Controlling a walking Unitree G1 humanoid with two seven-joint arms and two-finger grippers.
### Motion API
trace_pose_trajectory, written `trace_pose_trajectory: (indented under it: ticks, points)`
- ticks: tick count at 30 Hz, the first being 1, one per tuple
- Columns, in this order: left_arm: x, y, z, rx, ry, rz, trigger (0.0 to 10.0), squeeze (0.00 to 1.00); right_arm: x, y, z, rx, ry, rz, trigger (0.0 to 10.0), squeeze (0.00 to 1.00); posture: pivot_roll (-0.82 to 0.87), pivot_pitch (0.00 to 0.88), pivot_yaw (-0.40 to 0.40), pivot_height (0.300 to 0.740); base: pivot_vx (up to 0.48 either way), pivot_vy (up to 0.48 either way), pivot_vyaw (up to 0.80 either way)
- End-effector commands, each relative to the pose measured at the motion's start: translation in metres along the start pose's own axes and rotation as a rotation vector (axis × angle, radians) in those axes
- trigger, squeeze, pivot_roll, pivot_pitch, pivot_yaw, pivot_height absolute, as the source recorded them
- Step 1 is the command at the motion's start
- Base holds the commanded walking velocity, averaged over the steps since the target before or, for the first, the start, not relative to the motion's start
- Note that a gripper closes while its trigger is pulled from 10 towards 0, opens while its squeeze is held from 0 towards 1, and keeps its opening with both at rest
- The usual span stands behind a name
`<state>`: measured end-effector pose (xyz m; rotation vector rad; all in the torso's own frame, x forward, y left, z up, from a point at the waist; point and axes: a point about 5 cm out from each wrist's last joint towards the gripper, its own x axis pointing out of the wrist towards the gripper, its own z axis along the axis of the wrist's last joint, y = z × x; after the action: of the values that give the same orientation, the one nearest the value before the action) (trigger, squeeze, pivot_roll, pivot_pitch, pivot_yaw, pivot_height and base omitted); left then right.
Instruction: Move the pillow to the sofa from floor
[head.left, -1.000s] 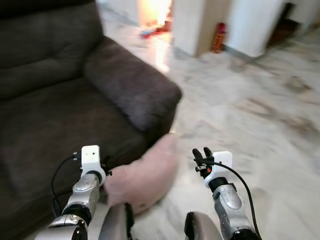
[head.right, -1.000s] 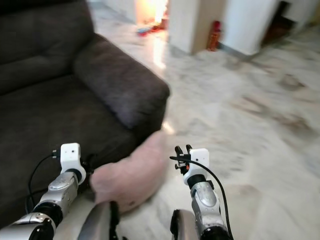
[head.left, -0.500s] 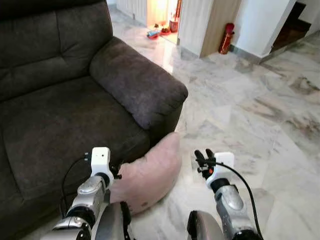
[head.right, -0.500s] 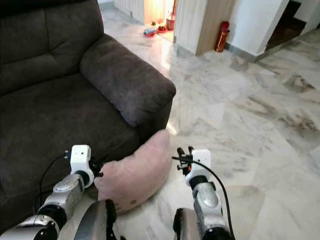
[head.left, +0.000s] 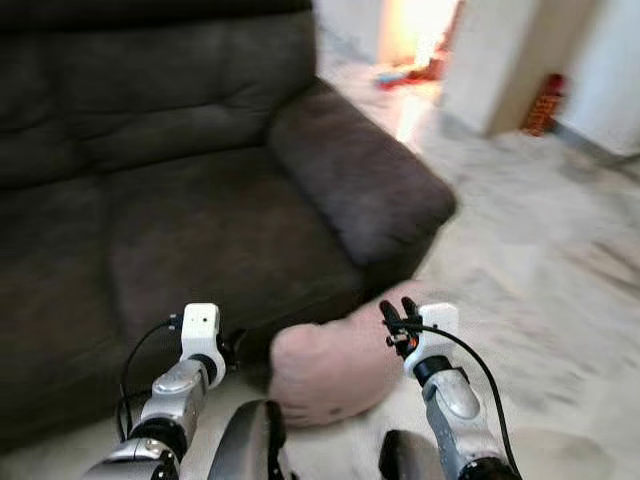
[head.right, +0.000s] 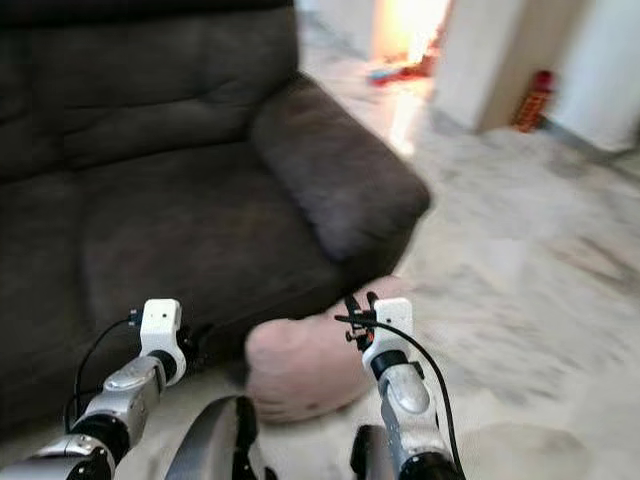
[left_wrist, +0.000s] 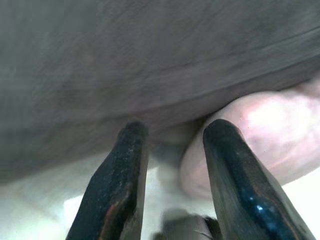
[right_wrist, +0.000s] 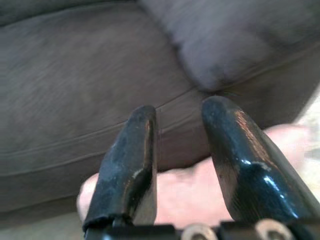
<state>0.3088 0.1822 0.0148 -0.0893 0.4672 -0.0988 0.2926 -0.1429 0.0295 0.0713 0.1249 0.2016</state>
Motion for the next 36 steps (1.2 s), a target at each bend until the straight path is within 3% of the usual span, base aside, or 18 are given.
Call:
trace_pose_trajectory:
  ticks: [1,6,9,13,21,36]
  points:
    - [-0.001,-0.003,-0.006,0.014,0.033,-0.016,10.0,0.00,-0.003,-0.005,-0.004,0.011,0.016,-0.026,10.0,0.00,0.04,0.024,-0.034,0.567,0.000,0.000,0.00]
    - [0.000,-0.009,-0.007,0.017,0.037,-0.091,10.0,0.00,-0.004,-0.007,-0.005,0.009,0.024,-0.045,10.0,0.00,0.04,0.026,-0.034,0.567,0.000,0.000,0.00]
    - [-0.002,-0.018,-0.012,0.060,0.066,-0.197,10.0,0.00,-0.004,-0.011,-0.006,0.022,0.037,-0.074,10.0,0.00,0.04,0.028,-0.037,0.567,0.000,0.000,0.00]
    - [-0.003,-0.021,-0.014,0.087,0.067,-0.223,10.0,0.00,-0.003,-0.012,-0.007,0.012,0.051,-0.088,10.0,0.00,0.05,0.028,-0.039,0.567,0.000,0.000,0.00]
    - [-0.004,-0.020,-0.017,0.090,0.056,-0.202,10.0,0.00,-0.001,-0.012,-0.007,0.010,0.057,-0.089,10.0,0.00,0.05,0.025,-0.043,0.567,0.000,0.000,-0.71]
    - [-0.004,-0.014,-0.015,0.069,0.018,-0.119,10.0,0.00,0.000,-0.011,-0.005,0.008,0.044,-0.082,10.0,0.00,0.05,0.024,-0.043,0.567,0.016,0.000,0.00]
